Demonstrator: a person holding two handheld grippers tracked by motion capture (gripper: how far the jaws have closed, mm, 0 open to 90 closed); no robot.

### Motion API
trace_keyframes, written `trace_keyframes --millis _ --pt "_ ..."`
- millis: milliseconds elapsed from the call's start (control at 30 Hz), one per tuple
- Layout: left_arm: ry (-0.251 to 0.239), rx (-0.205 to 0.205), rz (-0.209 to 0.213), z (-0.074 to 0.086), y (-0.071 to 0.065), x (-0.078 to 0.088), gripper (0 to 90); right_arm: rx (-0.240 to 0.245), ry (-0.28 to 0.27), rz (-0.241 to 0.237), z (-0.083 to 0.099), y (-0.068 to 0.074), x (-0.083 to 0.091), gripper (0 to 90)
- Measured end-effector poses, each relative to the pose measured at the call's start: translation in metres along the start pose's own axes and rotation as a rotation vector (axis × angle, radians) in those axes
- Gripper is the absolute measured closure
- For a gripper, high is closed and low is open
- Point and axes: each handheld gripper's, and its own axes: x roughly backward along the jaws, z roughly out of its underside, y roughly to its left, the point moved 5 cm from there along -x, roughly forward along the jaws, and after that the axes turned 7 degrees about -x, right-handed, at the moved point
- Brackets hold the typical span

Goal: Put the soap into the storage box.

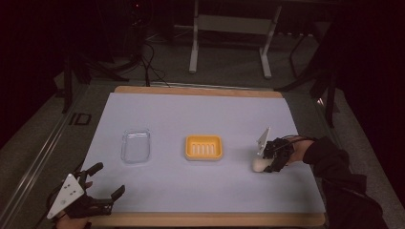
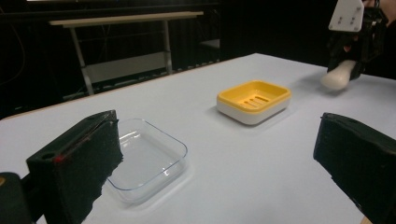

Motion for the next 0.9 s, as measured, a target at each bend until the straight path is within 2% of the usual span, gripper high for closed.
trace_keyframes --millis 33,67,100,133,267,500,900 --pt "0.000 -0.002 0.002 0.000 0.000 -0.001 1.1 -0.003 0.000 -0.006 -0.001 0.000 0.001 49.2" --pt "0.002 -0.001 0.006 0.000 -0.001 -0.001 1.1 0.004 -0.008 0.008 -0.002 -0.001 0.003 49.3" --pt "0.005 -0.002 0.009 0.000 -0.001 -0.001 1.1 -0.009 -0.013 -0.003 -0.004 -0.001 0.005 49.3" --pt "0.006 -0.006 0.011 0.001 -0.001 -0.001 1.1 -0.002 -0.016 -0.005 -0.006 -0.001 0.007 49.3" --pt "0.003 -0.007 0.020 0.000 -0.003 -0.001 1.1 0.006 -0.016 0.021 -0.012 -0.001 0.014 49.3" --pt "0.008 -0.008 0.028 0.001 -0.004 -0.002 1.1 0.003 -0.008 0.008 -0.024 -0.002 0.025 49.2" --pt "0.012 -0.008 0.029 0.001 -0.005 -0.003 1.2 0.024 -0.018 0.046 -0.047 -0.007 0.048 49.3"
